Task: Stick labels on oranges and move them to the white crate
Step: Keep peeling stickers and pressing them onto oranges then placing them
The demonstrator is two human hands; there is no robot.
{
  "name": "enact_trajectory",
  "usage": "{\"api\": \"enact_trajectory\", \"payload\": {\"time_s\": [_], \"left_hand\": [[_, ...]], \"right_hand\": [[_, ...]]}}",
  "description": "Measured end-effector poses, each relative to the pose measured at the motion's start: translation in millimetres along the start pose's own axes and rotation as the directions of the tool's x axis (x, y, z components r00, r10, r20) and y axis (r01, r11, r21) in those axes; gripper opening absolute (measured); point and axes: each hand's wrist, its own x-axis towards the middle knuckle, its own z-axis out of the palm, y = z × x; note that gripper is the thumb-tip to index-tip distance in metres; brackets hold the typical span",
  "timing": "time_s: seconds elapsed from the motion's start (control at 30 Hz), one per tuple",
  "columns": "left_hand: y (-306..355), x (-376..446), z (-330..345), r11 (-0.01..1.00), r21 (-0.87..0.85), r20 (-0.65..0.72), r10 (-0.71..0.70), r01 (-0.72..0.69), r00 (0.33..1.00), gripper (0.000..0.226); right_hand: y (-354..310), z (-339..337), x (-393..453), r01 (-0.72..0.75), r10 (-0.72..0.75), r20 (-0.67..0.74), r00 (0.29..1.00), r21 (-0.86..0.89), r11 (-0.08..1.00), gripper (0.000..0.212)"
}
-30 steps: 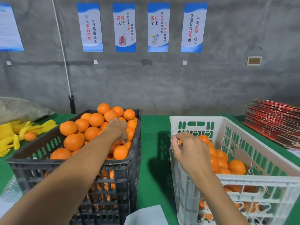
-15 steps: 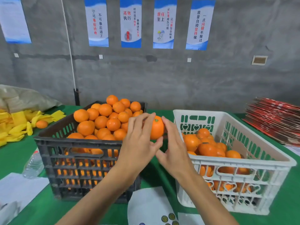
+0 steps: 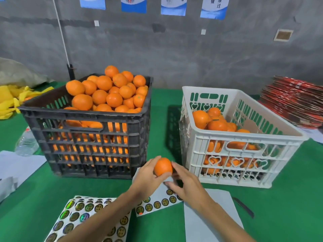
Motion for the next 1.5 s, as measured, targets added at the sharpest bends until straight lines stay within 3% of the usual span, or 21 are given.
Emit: {"api": "enact_trajectory", "payload": {"time_s": [0.13,0.27,0.4,0.5,0.67,0.77,0.87,1.03,1.13,1.23,1.5], "left_hand": [[-14.6,-2.1,5.6,0.979,-0.19,-0.025,-0.085,0.079,0.996,0.064],[-15.6,-6.4,9.8,0.988,-0.135,-0.051,-0.084,0.076,0.995,0.067],[-14.5,-7.6,8.3,0.988,-0.139,-0.042,-0.08,0.073,0.996,0.069],[-15.0,-9.1,8.8,0.996,-0.076,-0.025,-0.04,0.038,0.999,0.07],[-15.9,-9.6,9.8,0.998,-0.055,-0.002,-0.02,0.02,1.0,0.069],[-16.2,-9.9,9.7,0.997,-0.076,0.008,-0.012,0.013,1.0,0.068],[-16.7,-10.8,9.2,0.995,-0.103,0.021,0.008,-0.006,1.0,0.067],[-17.9,-10.9,8.7,0.992,-0.128,0.036,0.019,-0.014,0.999,0.064],[-18.2,-10.1,9.4,0.991,-0.131,0.034,0.015,-0.011,0.999,0.067],[-17.7,-10.5,9.4,0.991,-0.129,0.032,0.018,-0.014,0.999,0.066],[-16.7,-11.6,7.3,0.987,-0.157,0.038,0.039,-0.032,0.999,0.062]], "right_hand": [[14.3,3.8,-16.2,-0.035,0.026,0.098,0.995,0.095,0.995,0.071],[18.3,-0.6,-20.0,0.022,-0.029,0.168,0.985,0.045,0.999,0.074],[16.1,3.3,-17.0,0.073,-0.081,0.099,0.992,0.076,0.994,0.04],[11.1,6.7,-14.8,-0.013,0.002,0.053,0.999,0.209,0.978,0.02],[0.1,5.4,-9.1,-0.162,0.128,0.121,0.984,0.332,0.929,0.006],[-4.9,0.6,-6.2,-0.247,0.184,0.197,0.963,0.37,0.896,0.008],[-9.5,0.5,-5.1,-0.282,0.232,0.178,0.956,0.36,0.889,0.016],[-2.1,4.2,-12.8,-0.106,0.079,0.119,0.99,0.241,0.965,0.009],[2.2,4.1,-17.5,-0.037,0.016,0.11,0.994,0.191,0.981,0.03],[2.1,6.7,-17.0,-0.01,-0.004,0.074,0.997,0.181,0.983,0.028],[-9.8,2.9,-11.5,-0.182,0.147,0.128,0.981,0.323,0.929,0.009]]}}
